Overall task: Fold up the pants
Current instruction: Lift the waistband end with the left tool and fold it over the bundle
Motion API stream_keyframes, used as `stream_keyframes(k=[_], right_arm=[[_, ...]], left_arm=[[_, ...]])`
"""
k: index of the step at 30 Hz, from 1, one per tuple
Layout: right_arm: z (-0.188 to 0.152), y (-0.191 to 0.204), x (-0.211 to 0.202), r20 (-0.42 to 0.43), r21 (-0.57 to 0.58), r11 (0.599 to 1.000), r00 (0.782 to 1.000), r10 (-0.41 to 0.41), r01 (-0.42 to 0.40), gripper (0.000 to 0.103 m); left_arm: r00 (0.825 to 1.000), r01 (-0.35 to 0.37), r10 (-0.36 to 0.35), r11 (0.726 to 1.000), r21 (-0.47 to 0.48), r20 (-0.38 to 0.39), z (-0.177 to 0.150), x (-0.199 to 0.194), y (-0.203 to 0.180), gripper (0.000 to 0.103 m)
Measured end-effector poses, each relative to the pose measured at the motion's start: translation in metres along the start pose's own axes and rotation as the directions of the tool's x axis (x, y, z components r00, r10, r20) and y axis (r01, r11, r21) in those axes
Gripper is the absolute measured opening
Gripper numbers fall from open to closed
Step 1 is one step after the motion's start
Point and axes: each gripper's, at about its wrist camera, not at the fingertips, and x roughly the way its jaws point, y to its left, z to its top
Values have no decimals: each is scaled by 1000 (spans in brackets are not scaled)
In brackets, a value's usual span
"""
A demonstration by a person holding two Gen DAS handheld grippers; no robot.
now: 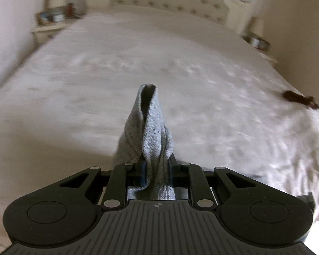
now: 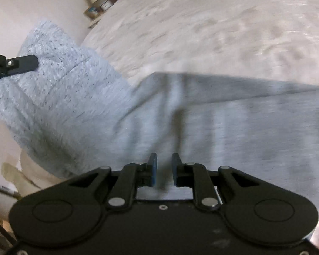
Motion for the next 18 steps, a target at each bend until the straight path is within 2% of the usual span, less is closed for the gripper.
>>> stream_keyframes(k=[3,6,8,10,12,14,17,18], right_arm=[[1,-43,-16,-3,39,998,999,-52,52,18],[0,-85,-31,-20,99,990,994,-103,105,19],[-1,-109,-40,-28,135,981,991,-133,136,25],[-2,-124,-49,-29,156,977,989,-146,149,34],[1,-136,-56,-17,163,975,988,-152,153,39],[5,-141,-59,-2,164,975,989,-148,146,44],[24,-138,-52,30,167,980,993,-117,110,52],[29,-138,-52,41,169,982,995,-92,84,61]], left_arm=[[995,69,-66,997,40,-70,-12,40,-47,24],[978,135,-129,991,26,-167,-26,76,-79,24],[970,151,-144,988,18,-197,-33,84,-92,24],[973,147,-140,989,23,-185,-36,80,-97,25],[980,119,-110,992,47,-163,-38,74,-95,25],[986,62,-51,996,64,-157,-40,71,-86,25],[982,-34,42,998,46,-186,-46,69,-63,25],[978,-65,71,997,34,-198,-49,69,-54,25]])
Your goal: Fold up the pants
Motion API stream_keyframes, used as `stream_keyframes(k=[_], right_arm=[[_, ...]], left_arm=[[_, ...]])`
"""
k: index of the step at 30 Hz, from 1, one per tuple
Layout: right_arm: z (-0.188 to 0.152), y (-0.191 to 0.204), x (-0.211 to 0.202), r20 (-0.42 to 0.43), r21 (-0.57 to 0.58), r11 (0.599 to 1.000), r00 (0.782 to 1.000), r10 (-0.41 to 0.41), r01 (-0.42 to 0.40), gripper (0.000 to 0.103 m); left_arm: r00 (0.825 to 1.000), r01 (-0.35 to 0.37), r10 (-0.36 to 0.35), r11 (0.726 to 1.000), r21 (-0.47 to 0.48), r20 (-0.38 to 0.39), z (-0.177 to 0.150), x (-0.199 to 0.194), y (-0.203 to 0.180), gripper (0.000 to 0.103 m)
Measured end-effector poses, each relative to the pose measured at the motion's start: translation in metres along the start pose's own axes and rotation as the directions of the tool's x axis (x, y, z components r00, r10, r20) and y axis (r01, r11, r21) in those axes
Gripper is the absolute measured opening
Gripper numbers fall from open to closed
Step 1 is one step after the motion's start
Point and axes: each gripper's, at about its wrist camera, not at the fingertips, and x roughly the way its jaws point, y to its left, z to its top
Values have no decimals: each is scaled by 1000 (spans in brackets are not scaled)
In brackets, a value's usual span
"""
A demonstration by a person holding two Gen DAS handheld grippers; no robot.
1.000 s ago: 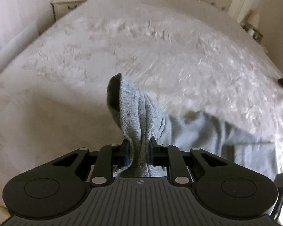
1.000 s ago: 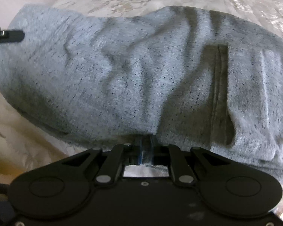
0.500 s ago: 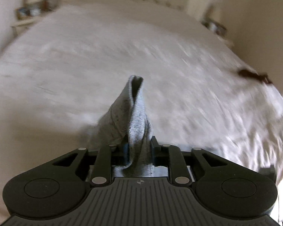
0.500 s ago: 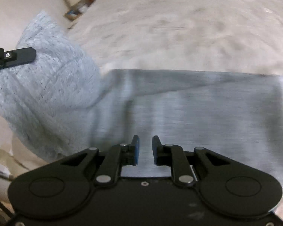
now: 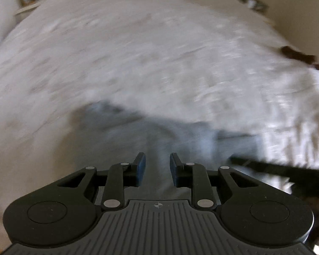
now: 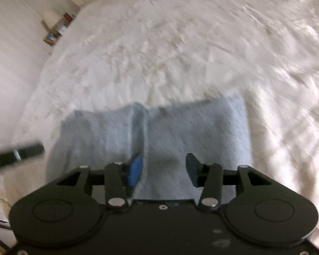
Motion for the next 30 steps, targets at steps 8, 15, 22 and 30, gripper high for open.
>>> stream_keyframes(k=[8,15,22,30], right_arm=[[15,19,32,-90,18,996,992,85,-84,82],[8,38,63,-193,3,990,971,140,-142,45],[23,77,21,-141,3,968,959,247,-249,12],[54,100,-85,58,-16,933,931,360,-360,10]], left_arm=[[985,-160,145,972,-174,-98,-35,-5,78,25],[976,-199,177,962,-188,-126,-55,-12,104,25],[977,-180,154,965,-189,-146,-72,-8,109,25],[981,-151,126,972,-177,-147,-82,-5,99,25]])
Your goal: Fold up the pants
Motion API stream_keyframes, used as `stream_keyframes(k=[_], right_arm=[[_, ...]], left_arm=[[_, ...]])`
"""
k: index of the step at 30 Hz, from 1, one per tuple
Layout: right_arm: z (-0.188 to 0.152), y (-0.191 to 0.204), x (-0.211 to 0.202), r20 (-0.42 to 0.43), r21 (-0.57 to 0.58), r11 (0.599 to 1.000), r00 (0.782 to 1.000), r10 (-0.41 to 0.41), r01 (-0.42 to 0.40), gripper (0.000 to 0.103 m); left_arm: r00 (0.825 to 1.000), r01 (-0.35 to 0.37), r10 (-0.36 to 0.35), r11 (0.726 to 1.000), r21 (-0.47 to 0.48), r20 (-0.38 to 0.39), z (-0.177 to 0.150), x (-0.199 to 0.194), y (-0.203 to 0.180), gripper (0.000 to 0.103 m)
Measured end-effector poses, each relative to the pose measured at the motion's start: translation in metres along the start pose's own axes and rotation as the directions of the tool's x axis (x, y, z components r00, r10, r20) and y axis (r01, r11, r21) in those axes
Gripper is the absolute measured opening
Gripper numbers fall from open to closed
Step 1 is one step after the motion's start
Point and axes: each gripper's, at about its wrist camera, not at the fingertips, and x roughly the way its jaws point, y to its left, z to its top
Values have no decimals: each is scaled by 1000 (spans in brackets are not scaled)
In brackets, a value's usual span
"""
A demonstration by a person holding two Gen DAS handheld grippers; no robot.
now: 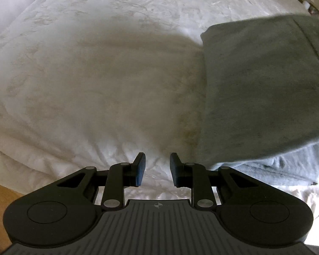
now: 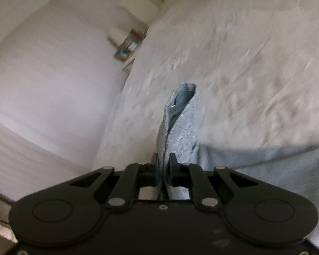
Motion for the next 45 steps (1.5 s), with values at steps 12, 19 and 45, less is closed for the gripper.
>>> stream_keyframes(k=[12,19,45], right_arm=[[-56,-126,28,-145,-40,852,841,-522,522,9],[-61,-120,20,-129,-88,857,848,-514,507,11],[-48,-94,24,39,-174,804,820,-571,568,57]], left_arm=[[997,42,-51,989,143,64,9,-7,-46,25],[994,85,-99,965,248,43,21,13,-92,25],[981,76,-29,966,246,-192,21,65,-114,25]])
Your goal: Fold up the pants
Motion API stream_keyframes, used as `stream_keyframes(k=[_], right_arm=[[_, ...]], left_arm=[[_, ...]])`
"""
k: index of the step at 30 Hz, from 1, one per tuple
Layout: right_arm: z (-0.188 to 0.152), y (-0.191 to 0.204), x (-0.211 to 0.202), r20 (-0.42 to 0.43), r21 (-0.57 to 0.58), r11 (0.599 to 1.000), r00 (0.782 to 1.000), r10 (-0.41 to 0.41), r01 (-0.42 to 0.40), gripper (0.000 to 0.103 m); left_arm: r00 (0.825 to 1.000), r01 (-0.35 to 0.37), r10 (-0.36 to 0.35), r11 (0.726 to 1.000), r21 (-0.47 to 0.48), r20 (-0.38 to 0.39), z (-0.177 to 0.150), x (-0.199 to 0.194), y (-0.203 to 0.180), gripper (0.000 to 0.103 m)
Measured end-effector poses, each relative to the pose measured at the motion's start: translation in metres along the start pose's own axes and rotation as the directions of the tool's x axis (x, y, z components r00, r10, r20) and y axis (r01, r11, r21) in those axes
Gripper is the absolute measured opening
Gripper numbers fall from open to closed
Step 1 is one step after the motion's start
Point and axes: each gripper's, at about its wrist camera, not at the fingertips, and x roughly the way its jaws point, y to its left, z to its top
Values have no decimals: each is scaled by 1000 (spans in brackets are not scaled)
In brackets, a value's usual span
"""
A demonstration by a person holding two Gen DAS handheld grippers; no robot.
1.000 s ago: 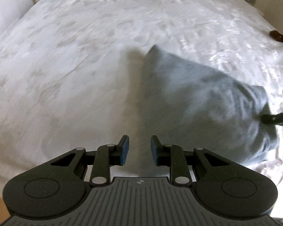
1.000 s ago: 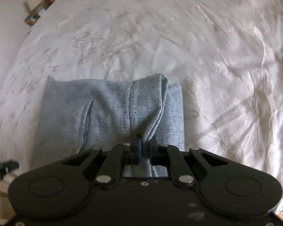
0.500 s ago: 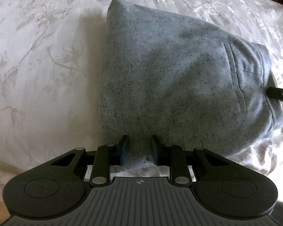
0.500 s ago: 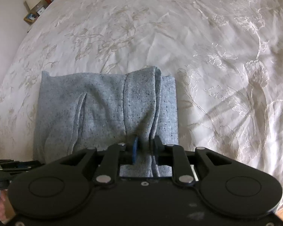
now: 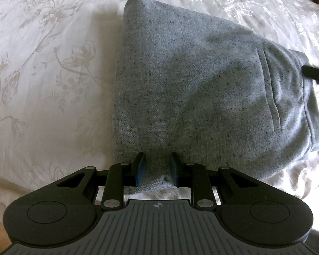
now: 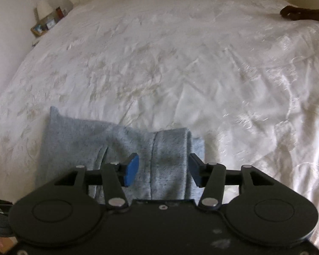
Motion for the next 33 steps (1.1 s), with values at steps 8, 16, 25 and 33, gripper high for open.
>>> stream_keyframes(k=[8,16,25,33], right_arm=[[-28,1,32,-144,-31,999,989,-42,38,76],[-41,-28,34,-170,117,993,985,9,12,90],[-39,-46,47,-186,166,985,979,79,-48,96],[-27,-64,69,-196,215,970,967,160,-117,103]], left_arm=[[999,15,-14,999,-36,31,2,-9,10,25],[983,25,-6,994,-103,182,23,-26,26,25],[986,54,-38,994,-97,161,48,9,32,25],[990,74,-62,993,-89,125,59,24,34,26]])
